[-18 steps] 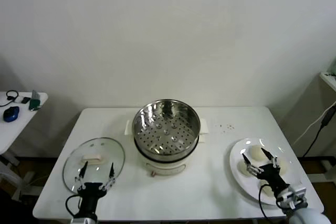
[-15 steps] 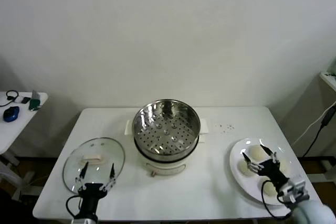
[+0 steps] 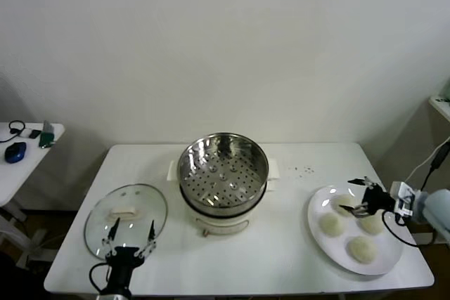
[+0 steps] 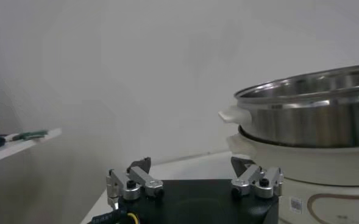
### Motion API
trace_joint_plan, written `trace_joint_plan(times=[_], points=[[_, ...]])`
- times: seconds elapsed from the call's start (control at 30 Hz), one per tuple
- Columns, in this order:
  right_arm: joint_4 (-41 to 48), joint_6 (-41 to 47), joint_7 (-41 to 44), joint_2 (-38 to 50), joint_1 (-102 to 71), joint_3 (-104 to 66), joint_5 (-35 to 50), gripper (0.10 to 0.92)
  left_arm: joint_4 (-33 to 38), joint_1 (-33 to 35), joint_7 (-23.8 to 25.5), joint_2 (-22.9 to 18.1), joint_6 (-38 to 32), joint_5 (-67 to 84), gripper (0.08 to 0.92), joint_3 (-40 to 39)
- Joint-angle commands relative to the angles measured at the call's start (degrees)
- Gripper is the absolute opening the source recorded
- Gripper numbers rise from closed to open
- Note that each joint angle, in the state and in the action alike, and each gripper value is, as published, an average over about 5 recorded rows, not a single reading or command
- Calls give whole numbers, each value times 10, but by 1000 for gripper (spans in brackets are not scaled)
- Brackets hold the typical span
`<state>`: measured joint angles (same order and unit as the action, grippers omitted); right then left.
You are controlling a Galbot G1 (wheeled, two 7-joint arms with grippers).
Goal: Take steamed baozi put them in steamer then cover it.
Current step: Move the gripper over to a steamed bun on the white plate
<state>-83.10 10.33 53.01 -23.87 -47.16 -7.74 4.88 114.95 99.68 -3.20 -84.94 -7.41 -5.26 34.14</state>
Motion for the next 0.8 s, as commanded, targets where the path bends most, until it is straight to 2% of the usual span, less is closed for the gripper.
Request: trace_joint_plan(times=[0.03, 0.23, 0.43, 0.8], points=[[73, 0, 123, 76, 191, 187, -75, 823, -2, -4, 0, 2, 3, 0, 823, -1], [139, -9, 142, 16, 427, 436, -84, 823, -5, -11, 0, 4, 9, 0, 823, 1], [202, -12, 147, -60, 560, 619, -63, 823, -6, -14, 0, 2, 14, 1, 823, 6], [266, -18, 139, -142, 587, 696, -46, 823, -3, -18, -1, 2, 22, 0, 823, 12]])
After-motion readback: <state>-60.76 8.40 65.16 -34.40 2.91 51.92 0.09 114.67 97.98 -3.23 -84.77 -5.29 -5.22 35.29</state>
